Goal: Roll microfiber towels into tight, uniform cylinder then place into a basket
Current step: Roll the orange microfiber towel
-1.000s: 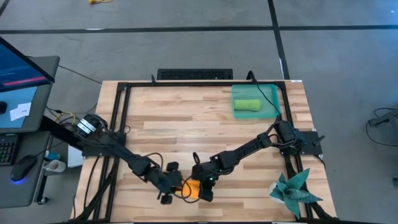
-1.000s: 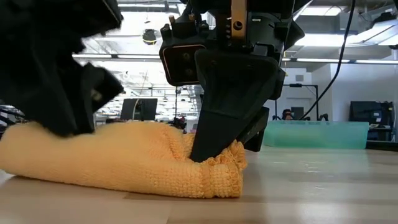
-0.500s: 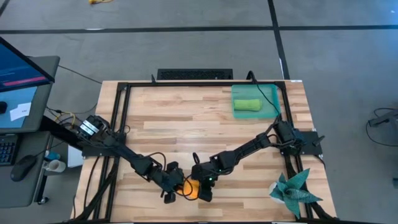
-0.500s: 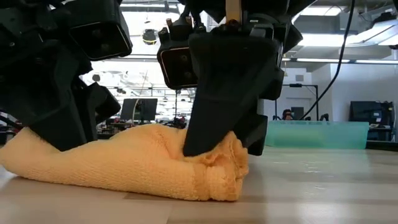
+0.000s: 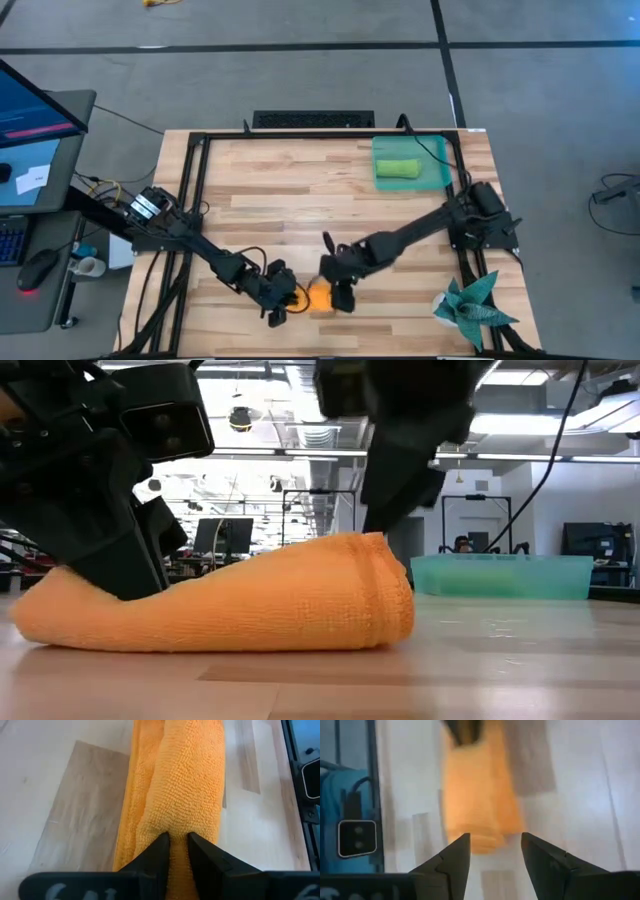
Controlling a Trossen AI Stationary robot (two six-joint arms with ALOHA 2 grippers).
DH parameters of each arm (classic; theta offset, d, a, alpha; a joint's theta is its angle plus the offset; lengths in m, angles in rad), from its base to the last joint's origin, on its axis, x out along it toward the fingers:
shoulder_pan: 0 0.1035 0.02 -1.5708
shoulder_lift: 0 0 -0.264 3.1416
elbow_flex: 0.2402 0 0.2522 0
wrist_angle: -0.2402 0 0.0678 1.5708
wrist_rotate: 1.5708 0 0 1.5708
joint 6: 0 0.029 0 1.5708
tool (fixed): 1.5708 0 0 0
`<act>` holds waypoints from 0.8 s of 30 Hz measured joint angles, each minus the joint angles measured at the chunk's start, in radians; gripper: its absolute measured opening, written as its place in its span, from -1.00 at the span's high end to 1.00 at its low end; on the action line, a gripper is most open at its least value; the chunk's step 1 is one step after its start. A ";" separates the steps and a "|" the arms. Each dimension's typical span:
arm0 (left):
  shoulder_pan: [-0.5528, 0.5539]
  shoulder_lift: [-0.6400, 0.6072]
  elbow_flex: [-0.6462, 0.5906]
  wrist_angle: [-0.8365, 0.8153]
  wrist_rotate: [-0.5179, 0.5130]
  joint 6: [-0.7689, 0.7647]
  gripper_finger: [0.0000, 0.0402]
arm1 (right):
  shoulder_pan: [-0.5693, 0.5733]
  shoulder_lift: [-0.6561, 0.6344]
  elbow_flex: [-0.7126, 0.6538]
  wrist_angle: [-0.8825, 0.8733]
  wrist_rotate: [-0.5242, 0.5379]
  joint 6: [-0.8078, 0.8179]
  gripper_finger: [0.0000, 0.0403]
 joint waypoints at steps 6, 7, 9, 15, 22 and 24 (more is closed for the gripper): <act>0.003 0.001 0.000 0.002 -0.017 -0.001 0.66 | 0.105 0.007 0.002 0.175 0.090 -0.139 0.00; 0.003 0.001 0.000 0.003 -0.017 -0.001 0.66 | 0.113 0.018 0.002 0.208 0.094 -0.150 0.01; 0.003 0.001 0.000 0.003 -0.017 -0.001 0.66 | 0.118 0.043 0.003 0.255 0.095 -0.152 0.04; 0.003 0.001 0.000 0.005 -0.018 -0.004 0.66 | 0.093 0.098 0.003 0.278 0.097 -0.129 0.38; 0.003 0.001 0.000 0.007 -0.047 0.016 0.66 | 0.057 0.160 0.006 0.194 0.072 -0.034 0.94; 0.003 0.001 0.000 0.007 -0.048 0.019 0.66 | 0.052 0.173 0.011 0.177 0.069 -0.003 0.95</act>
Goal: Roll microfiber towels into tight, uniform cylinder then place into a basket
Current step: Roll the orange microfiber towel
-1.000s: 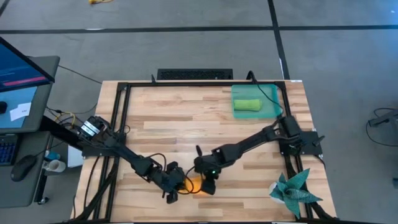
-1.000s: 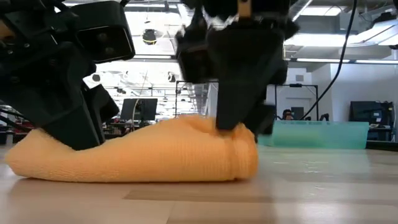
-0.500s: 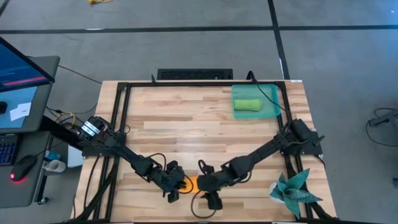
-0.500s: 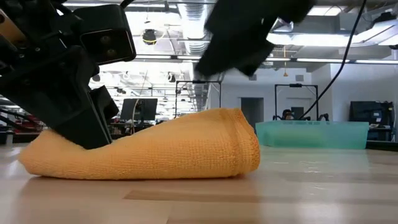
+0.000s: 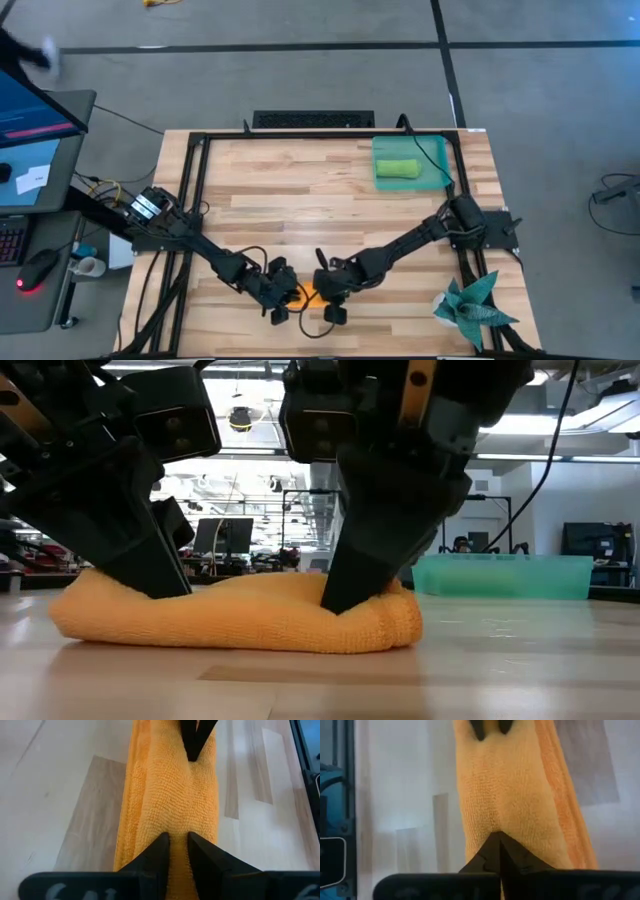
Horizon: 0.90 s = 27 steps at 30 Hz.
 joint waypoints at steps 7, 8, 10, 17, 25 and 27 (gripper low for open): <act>-0.002 0.000 0.001 -0.001 0.022 0.001 0.66 | -0.002 -0.001 0.002 -0.072 0.033 0.034 0.88; -0.002 0.000 0.001 -0.005 0.022 0.005 0.66 | -0.003 -0.001 0.001 -0.075 0.041 0.034 0.91; 0.000 0.000 0.002 -0.015 0.023 0.012 0.66 | -0.007 0.000 0.001 -0.077 0.047 0.034 0.96; 0.015 -0.024 -0.003 0.061 0.067 0.130 0.66 | -0.015 -0.005 -0.003 -0.095 0.050 0.034 0.91; -0.033 -0.070 -0.002 0.136 -0.037 0.240 0.66 | -0.023 -0.005 -0.004 -0.098 0.047 0.034 0.97; -0.034 -0.064 -0.001 0.137 -0.046 0.242 0.66 | -0.022 -0.004 -0.004 -0.094 0.048 0.034 0.96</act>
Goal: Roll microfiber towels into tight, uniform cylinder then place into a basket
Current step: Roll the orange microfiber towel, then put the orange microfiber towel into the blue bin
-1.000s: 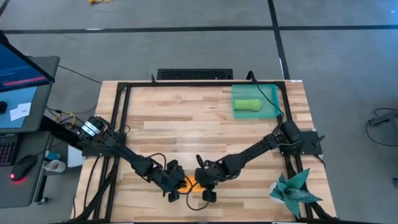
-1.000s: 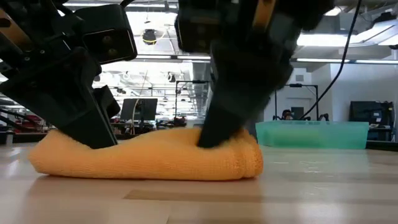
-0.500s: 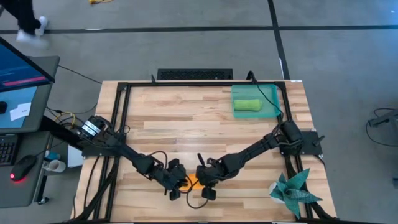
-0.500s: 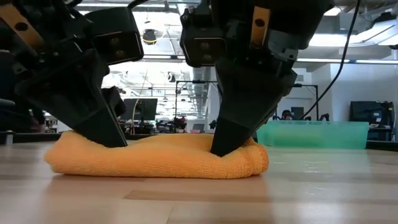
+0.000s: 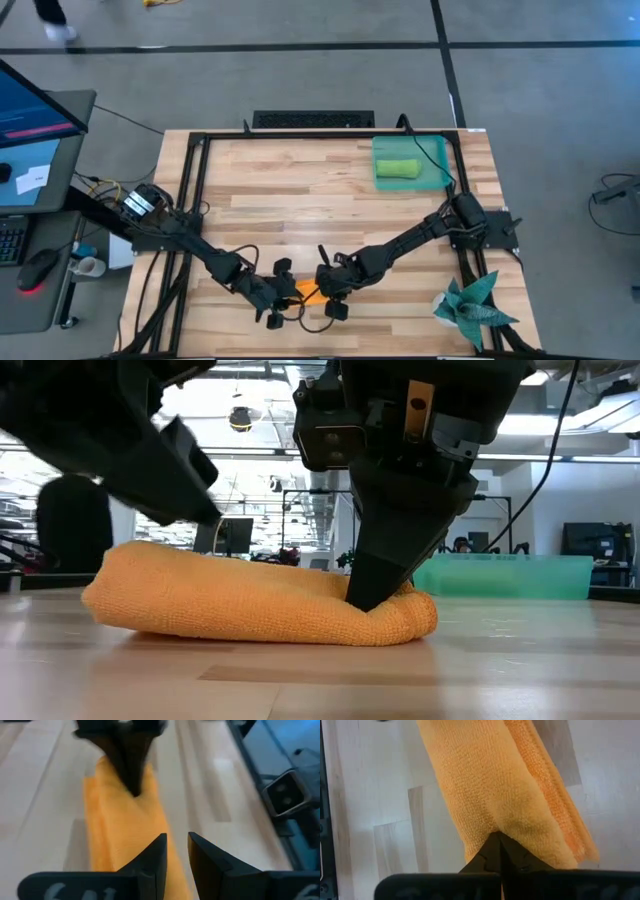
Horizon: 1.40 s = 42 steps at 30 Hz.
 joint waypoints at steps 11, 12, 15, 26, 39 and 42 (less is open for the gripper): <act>0.042 0.097 0.003 -0.032 0.065 -0.123 0.66 | 0.000 0.000 -0.002 0.011 0.001 0.000 0.95; 0.047 0.111 0.003 -0.027 0.077 -0.135 0.66 | 0.000 0.000 -0.002 0.013 -0.004 0.000 0.94; 0.060 0.139 0.005 -0.014 0.120 -0.166 0.66 | -0.001 0.001 -0.002 0.018 -0.028 0.000 0.88; 0.065 0.130 0.006 -0.052 0.144 -0.202 0.66 | -0.009 -0.013 -0.002 0.017 -0.072 -0.005 0.47; 0.094 0.130 0.003 -0.044 0.197 -0.202 0.66 | -0.031 -0.270 -0.007 -0.240 -0.030 -0.132 0.39; 0.094 0.130 0.003 -0.043 0.196 -0.196 0.66 | 0.016 -0.338 -0.013 -0.252 0.087 -0.143 0.39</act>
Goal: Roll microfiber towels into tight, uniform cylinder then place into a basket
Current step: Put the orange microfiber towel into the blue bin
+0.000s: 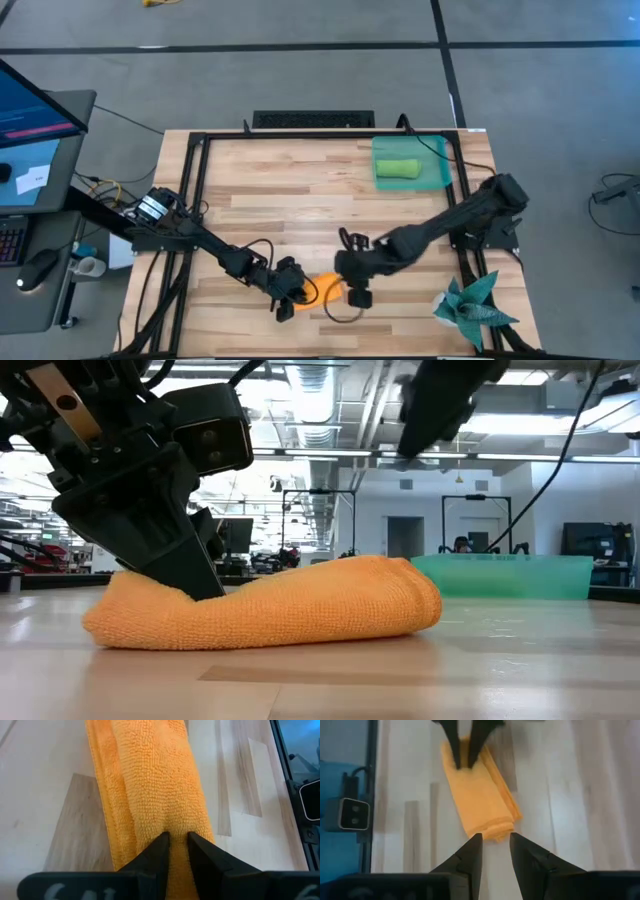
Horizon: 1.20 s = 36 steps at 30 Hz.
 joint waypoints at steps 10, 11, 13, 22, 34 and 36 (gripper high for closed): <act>0.000 0.000 -0.001 0.003 -0.003 0.014 0.66 | 0.061 0.017 -0.098 0.313 0.144 -0.052 0.40; 0.000 0.000 -0.001 0.003 -0.003 0.013 0.66 | 0.055 0.034 -0.098 0.334 0.143 -0.072 0.39; 0.000 0.000 -0.001 0.003 -0.003 0.012 0.66 | 0.041 0.060 -0.098 0.341 0.127 -0.119 0.36; 0.000 0.000 -0.001 0.003 -0.004 0.012 0.66 | -0.018 0.162 -0.098 0.403 0.028 -0.206 -0.07; 0.000 0.001 -0.002 0.008 -0.011 0.014 0.66 | -0.088 0.286 -0.097 0.552 -0.142 -0.214 -0.24; 0.000 0.001 -0.002 0.011 -0.014 0.015 0.66 | -0.093 0.310 -0.096 0.564 -0.168 -0.196 -0.24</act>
